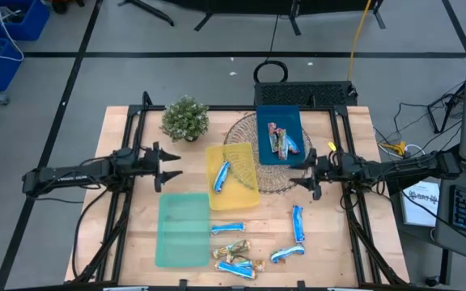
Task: Pick and place Granola Bars by type
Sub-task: Put the blue granola bar into the yellow bin
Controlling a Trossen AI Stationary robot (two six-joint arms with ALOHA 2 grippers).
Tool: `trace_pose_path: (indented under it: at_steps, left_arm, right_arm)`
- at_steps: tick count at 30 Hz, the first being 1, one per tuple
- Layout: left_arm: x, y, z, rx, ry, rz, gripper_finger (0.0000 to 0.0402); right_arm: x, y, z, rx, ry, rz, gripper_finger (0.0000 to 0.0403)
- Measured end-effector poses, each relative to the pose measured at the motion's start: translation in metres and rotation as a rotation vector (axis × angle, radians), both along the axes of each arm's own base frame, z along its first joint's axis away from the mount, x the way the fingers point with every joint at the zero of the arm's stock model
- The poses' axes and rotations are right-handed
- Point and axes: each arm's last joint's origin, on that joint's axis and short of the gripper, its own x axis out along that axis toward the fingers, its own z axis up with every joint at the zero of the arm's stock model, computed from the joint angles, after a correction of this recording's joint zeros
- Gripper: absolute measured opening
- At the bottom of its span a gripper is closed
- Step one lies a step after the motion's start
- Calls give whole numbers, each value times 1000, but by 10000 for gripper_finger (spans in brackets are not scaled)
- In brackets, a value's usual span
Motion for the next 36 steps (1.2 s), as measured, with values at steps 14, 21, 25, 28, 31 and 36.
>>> trace_pose_path:
  at_steps: [14,21,25,28,31,36]
  left_arm:
    - [1,-5,1,9,-12,-7,278]
    - [1,-5,3,11,-35,-5,278]
    - [1,-5,3,10,-36,-6,278]
    - [1,-5,3,10,-34,-6,278]
    - [1,-5,3,10,-35,-6,278]
    - [1,-5,3,10,-35,-6,278]
  right_arm:
    - [16,43,32,179,590,105,149]
    - [23,69,11,276,919,45,126]
    - [23,73,-2,302,1041,14,125]
    - [25,75,-5,310,1059,17,129]
    - [27,75,-6,309,1057,15,132]
    - [27,75,-8,315,1044,-6,133]
